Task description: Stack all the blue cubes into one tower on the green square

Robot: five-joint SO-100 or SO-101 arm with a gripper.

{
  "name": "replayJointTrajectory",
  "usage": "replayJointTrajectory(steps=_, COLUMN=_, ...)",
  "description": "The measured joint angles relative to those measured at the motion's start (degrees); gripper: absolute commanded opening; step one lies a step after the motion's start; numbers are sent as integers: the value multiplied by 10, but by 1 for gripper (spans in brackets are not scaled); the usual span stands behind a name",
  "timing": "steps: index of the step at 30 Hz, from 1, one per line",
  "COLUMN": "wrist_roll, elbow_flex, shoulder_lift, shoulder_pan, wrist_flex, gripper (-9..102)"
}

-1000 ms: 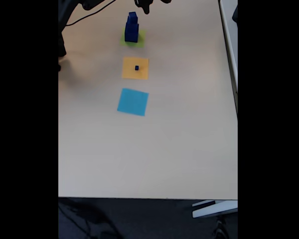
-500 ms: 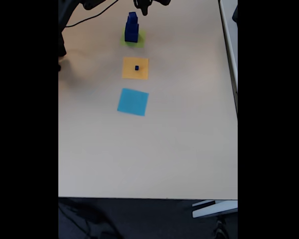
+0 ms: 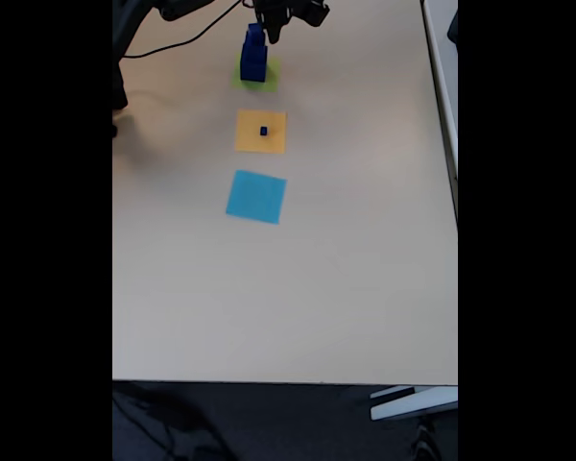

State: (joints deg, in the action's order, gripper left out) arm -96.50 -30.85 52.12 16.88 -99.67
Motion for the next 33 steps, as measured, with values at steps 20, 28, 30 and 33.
replayJointTrajectory(steps=20, wrist_roll=25, elbow_flex=-28, shoulder_lift=32, shoulder_pan=-18, wrist_flex=7, gripper=0)
replayJointTrajectory(steps=28, wrist_roll=26, elbow_flex=-28, shoulder_lift=32, shoulder_pan=-17, wrist_flex=12, gripper=0)
replayJointTrajectory(steps=30, wrist_roll=26, elbow_flex=-28, shoulder_lift=32, shoulder_pan=-17, wrist_flex=12, gripper=0)
replayJointTrajectory(steps=33, wrist_roll=26, elbow_flex=-28, shoulder_lift=32, shoulder_pan=-16, wrist_flex=12, gripper=0)
